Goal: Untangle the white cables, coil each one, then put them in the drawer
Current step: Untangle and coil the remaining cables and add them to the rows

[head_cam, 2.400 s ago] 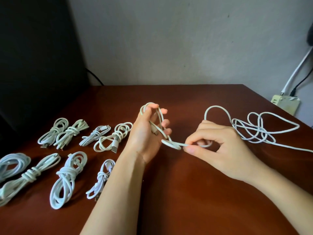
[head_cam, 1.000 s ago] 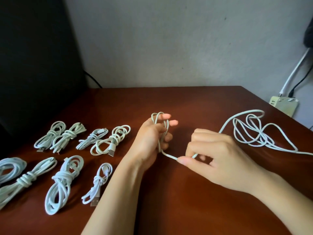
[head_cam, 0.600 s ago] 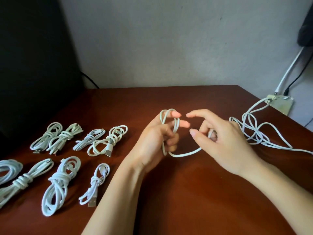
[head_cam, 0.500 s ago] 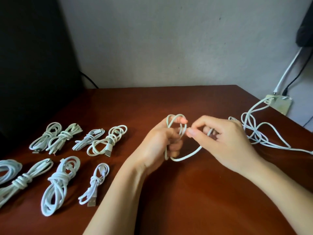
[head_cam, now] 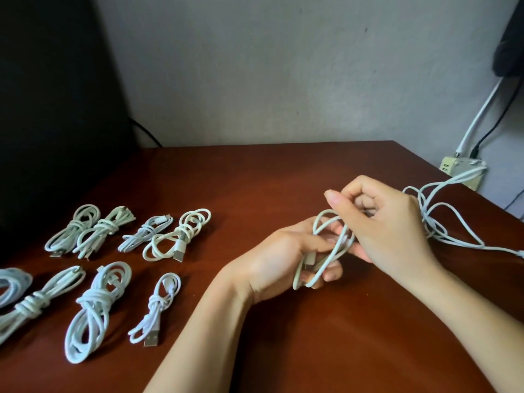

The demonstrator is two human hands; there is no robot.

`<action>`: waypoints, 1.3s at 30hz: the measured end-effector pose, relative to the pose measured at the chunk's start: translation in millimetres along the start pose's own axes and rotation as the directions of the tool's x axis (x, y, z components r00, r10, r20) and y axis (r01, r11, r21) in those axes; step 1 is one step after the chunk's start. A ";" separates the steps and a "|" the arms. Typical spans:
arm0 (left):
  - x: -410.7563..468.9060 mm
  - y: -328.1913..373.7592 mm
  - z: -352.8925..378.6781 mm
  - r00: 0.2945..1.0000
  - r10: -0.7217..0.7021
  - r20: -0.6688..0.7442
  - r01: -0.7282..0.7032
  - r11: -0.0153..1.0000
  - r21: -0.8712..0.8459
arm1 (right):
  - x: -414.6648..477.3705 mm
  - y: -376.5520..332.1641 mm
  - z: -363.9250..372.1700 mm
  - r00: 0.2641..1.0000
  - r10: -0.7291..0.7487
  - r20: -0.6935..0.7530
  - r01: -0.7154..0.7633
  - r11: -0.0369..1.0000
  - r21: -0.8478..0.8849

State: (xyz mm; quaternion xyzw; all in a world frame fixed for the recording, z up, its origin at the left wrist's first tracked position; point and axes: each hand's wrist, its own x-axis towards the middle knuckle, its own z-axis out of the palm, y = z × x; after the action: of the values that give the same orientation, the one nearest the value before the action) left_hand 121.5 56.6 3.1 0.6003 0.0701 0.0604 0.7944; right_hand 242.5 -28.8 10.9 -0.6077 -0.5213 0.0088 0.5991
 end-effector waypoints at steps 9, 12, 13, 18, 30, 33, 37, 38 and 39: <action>-2.7 1.8 2.3 0.980 -0.092 0.177 0.104 0.992 -0.064 | 2.6 7.3 -5.4 0.983 -0.098 0.153 0.125 0.976 -0.179; -0.9 1.0 2.9 0.965 -0.087 0.246 0.115 0.988 -0.105 | 3.4 1.1 -6.5 0.982 -0.071 0.173 0.075 0.997 -0.012; -0.4 0.4 2.9 0.960 -0.090 0.263 0.125 0.985 -0.116 | 3.6 0.2 -6.6 0.980 -0.063 0.187 0.059 0.998 0.025; 3.4 -5.2 -1.3 0.936 -0.119 0.331 0.171 0.977 -0.130 | 2.0 1.6 -5.8 0.984 -0.044 0.175 0.040 0.999 0.025; -1.4 -0.9 5.9 0.910 -0.157 0.384 0.158 0.987 0.030 | 3.0 5.7 -8.1 0.977 -0.055 0.205 0.062 0.998 -0.029; -3.2 0.0 6.7 0.927 -0.206 0.312 0.178 0.977 0.117 | 1.8 4.9 -7.0 0.974 -0.079 0.211 0.092 0.994 -0.053; -0.9 -0.3 13.4 0.956 -0.234 0.178 0.208 0.966 0.157 | 1.5 7.8 -6.5 0.975 -0.123 0.185 0.149 0.980 -0.133; -0.3 -0.5 15.4 0.967 -0.218 0.133 0.199 0.969 0.146 | 2.5 8.9 -7.1 0.977 -0.141 0.157 0.166 0.973 -0.158; 0.2 -0.8 16.8 0.977 -0.193 0.087 0.179 0.973 0.146 | 3.7 10.1 -8.0 0.979 -0.164 0.125 0.186 0.964 -0.188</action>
State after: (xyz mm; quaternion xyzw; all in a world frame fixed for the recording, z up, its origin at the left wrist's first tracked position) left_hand 124.8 40.6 6.8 0.6467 0.0902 -0.0495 0.7558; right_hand 255.6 -29.5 8.0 -0.6146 -0.6028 -0.0637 0.5047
